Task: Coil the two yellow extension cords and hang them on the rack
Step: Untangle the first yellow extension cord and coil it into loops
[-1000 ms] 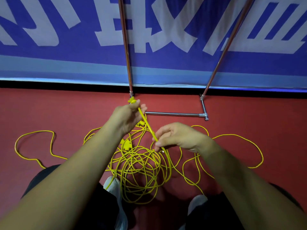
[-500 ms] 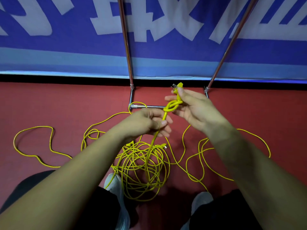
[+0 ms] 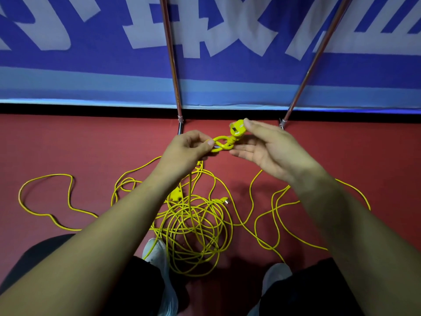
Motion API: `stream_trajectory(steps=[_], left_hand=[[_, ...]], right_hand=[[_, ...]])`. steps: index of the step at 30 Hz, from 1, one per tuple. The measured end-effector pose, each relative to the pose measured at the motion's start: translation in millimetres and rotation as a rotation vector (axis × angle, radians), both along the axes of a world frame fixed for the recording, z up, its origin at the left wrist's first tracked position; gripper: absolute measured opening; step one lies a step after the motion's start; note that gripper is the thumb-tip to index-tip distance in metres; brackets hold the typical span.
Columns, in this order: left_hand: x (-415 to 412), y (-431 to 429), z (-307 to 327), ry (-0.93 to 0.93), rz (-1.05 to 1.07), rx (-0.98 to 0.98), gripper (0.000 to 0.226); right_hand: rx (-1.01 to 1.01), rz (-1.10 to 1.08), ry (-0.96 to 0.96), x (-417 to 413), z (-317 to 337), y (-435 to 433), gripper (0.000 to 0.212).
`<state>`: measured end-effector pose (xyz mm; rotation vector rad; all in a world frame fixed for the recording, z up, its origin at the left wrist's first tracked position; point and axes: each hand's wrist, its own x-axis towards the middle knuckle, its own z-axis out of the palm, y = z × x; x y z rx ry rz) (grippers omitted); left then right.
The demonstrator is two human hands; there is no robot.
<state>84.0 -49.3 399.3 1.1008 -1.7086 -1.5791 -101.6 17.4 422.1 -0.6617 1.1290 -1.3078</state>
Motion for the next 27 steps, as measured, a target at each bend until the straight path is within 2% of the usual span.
stream_trajectory(steps=[6,9,11,15,19,23,27], left_hand=[[2,0,2,-0.112,-0.005,-0.198,0.004],[1,-1,1,-0.114,0.020,-0.195,0.008],[1,-4,-3,-0.111,0.055,-0.189,0.013],[2,-4,-8,-0.058,0.093,-0.139,0.011],[1,-1,-8,-0.009,0.078,-0.086,0.015],[2,0,-5,0.064,0.053,-0.017,0.013],[-1,3,5,0.176,0.030,0.212,0.009]], right_hand=[[-0.025,0.152,0.038,-2,-4,6,0.024],[-0.046,0.141,0.087,-1,-9,5,0.018],[-0.051,0.145,0.115,-1,-11,4,0.023],[-0.057,0.175,0.141,-1,-11,2,0.035],[-0.080,0.295,0.197,-5,-8,5,0.030],[-0.139,0.268,0.224,-5,-6,6,0.032],[-0.175,0.200,0.122,-4,-5,5,0.034]])
